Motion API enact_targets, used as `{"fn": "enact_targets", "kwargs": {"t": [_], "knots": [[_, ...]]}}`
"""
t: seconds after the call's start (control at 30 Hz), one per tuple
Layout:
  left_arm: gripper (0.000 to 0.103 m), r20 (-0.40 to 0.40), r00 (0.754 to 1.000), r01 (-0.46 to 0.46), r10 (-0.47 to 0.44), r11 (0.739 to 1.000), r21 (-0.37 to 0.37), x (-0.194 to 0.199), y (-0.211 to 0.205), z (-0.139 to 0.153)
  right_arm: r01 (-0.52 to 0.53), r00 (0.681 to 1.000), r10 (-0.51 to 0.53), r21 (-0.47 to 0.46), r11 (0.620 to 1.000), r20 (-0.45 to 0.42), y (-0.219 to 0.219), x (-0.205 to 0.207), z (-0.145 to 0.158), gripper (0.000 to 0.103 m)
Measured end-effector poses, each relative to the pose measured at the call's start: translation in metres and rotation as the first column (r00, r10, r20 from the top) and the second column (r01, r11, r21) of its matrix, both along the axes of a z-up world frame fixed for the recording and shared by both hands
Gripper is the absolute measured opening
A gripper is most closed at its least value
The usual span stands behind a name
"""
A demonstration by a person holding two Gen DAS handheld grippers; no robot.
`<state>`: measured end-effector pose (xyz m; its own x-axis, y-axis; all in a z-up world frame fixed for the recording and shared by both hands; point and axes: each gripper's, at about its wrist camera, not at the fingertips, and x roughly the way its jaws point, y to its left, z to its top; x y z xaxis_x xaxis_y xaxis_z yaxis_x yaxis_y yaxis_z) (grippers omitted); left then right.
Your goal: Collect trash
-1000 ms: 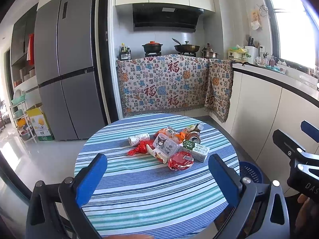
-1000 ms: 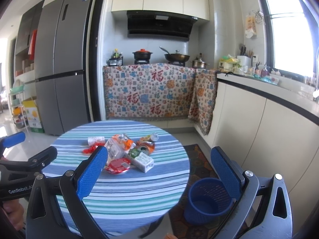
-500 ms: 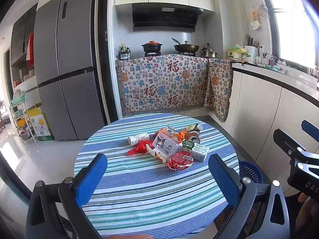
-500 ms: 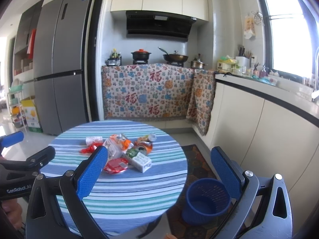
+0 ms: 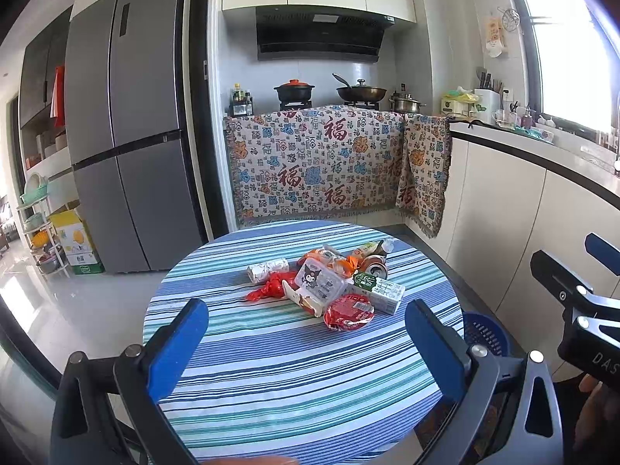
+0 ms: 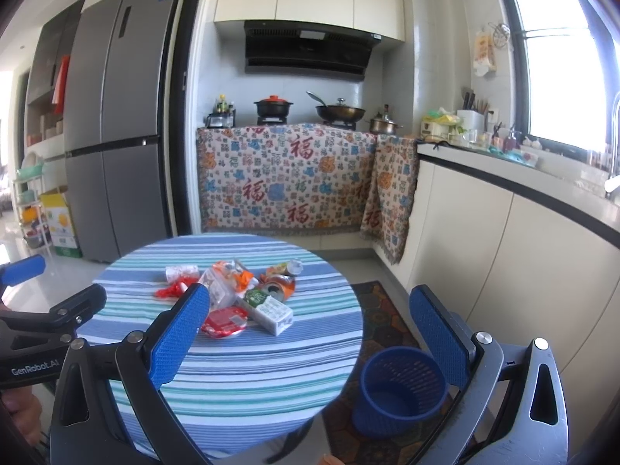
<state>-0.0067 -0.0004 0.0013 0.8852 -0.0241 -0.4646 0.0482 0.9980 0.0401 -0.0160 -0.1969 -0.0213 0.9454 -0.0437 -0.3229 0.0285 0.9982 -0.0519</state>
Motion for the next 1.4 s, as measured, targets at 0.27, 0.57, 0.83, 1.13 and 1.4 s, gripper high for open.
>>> {"fn": "enact_targets", "kwargs": {"t": [0.27,0.57,0.83,1.13,1.4], "knots": [[0.103,0.0,1.0,0.001,-0.001,1.0,0.0,-0.001,-0.002,0.001,0.001,1.0,-0.001,0.0,1.0,0.002,0.0,0.0,0.0,0.103],[0.103,-0.001,1.0,0.001,-0.001,1.0,-0.001,-0.001,-0.002,0.001,0.001,1.0,-0.001,0.0,1.0,0.001,-0.002,0.0,0.001,0.103],[0.103,0.0,1.0,0.001,-0.001,1.0,-0.001,-0.001,-0.002,0.001,0.002,1.0,-0.002,0.0,1.0,0.002,-0.002,0.0,0.001,0.103],[0.103,-0.001,1.0,0.0,0.0,1.0,0.001,-0.002,-0.007,0.001,0.001,1.0,-0.001,0.001,1.0,0.002,-0.003,0.0,0.0,0.103],[0.103,0.002,1.0,-0.001,0.001,1.0,0.007,0.0,-0.009,0.002,-0.003,1.0,0.003,0.002,1.0,-0.002,-0.002,0.0,-0.001,0.103]]}}
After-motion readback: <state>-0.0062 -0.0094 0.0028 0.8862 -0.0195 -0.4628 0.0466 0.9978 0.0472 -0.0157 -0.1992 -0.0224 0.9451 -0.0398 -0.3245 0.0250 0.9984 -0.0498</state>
